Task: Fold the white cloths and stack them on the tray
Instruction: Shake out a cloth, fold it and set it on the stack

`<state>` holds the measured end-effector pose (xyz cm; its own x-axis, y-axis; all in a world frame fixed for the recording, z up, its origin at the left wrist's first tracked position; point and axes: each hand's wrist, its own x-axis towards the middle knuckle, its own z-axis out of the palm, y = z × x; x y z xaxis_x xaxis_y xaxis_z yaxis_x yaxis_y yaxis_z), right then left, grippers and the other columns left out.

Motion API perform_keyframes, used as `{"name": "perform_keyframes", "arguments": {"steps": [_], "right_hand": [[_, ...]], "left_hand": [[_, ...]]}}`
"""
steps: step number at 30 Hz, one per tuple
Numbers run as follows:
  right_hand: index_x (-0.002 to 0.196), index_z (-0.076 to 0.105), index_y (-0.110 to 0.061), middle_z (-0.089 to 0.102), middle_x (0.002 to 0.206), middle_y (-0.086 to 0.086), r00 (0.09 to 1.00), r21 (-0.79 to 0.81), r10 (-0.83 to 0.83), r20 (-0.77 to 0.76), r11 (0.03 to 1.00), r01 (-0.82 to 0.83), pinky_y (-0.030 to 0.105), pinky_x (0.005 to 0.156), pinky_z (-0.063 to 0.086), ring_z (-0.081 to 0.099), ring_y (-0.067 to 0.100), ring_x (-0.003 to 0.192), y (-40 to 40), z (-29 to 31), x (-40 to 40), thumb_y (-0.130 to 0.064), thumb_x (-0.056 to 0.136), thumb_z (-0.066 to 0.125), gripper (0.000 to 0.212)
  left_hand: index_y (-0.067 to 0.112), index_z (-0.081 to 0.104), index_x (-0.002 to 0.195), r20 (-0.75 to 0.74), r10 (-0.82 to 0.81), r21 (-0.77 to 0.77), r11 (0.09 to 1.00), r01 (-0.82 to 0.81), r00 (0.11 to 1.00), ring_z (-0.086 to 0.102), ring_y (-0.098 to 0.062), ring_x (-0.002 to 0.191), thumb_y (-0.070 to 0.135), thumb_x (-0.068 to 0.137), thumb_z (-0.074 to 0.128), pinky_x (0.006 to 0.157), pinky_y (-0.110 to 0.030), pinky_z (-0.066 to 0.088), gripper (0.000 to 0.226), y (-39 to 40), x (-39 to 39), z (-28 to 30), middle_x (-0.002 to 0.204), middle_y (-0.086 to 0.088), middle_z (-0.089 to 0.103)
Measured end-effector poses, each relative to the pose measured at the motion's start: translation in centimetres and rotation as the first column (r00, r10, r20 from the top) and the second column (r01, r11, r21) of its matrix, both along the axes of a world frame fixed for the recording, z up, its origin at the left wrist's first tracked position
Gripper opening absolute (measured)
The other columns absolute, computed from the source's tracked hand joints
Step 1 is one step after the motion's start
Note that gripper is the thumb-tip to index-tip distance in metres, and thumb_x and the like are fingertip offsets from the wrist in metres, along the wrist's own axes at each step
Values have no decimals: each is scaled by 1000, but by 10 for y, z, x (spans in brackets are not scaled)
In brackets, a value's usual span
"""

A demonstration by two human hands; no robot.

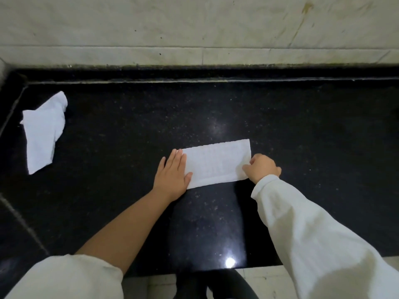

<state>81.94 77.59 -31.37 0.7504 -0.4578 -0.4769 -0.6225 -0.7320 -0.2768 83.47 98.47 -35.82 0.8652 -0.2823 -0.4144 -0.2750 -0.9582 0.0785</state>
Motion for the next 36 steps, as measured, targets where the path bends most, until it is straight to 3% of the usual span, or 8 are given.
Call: {"name": "perform_keyframes", "arguments": {"steps": [3,6,9,13,19,24,30,36], "right_hand": [[78,46,-10,51,82,6,969,146,-44,244,989,8,29,72,37,47,23,79,12,11,2,-7,83,52,8],[76,50,-10,52,81,7,912,190,99,399,964,-187,17,66,30,48,20,77,41,17,-1,-5,82,56,10],[82,53,-7,58,92,14,875,146,322,361,907,-395,20,66,29,50,26,84,77,6,-3,-6,85,53,3],[72,36,-12,53,100,16,830,135,503,241,830,-542,26,75,35,46,25,87,117,-16,-4,-5,89,45,20],[81,38,-10,45,93,8,839,134,485,246,840,-525,27,79,38,43,21,85,126,-15,-3,-7,90,45,12],[82,49,-8,57,99,16,867,185,237,439,920,-346,14,65,24,45,20,83,120,-2,0,-7,88,51,7],[106,56,6,56,112,20,815,149,492,305,821,-551,25,84,36,53,31,106,128,-23,-13,-7,91,48,22],[137,37,-10,52,128,11,730,167,656,191,711,-683,27,99,36,48,25,118,118,-14,-15,-19,90,54,50]], "left_hand": [[9,-3,149,18,-21,-35,999,21,1000,-10,-18,147,38,100,19,120,-37,-2,60,4,2,3,159,-5,-7],[9,8,149,61,43,-186,982,-31,997,-3,-16,148,35,100,27,120,-35,1,59,19,2,7,159,-3,4],[9,21,147,79,224,-301,934,-191,971,6,-17,147,29,99,34,120,-35,7,53,41,-2,10,157,-5,16],[9,28,144,99,324,-270,919,-288,941,12,-18,146,25,99,37,120,-36,13,49,66,-8,8,155,-6,23],[7,33,142,121,325,-300,913,-277,938,17,-19,145,21,98,39,120,-36,18,47,80,-12,7,152,-8,29],[7,35,141,132,320,-367,895,-254,938,19,-19,145,19,97,41,119,-34,18,46,76,-12,7,151,-8,32],[8,36,141,134,316,-371,895,-248,939,19,-18,145,17,97,42,118,-32,17,45,82,-12,9,151,-7,32],[8,41,138,157,276,-377,904,-201,948,25,-19,142,15,96,43,117,-32,20,42,87,-15,4,147,-8,37]]}}
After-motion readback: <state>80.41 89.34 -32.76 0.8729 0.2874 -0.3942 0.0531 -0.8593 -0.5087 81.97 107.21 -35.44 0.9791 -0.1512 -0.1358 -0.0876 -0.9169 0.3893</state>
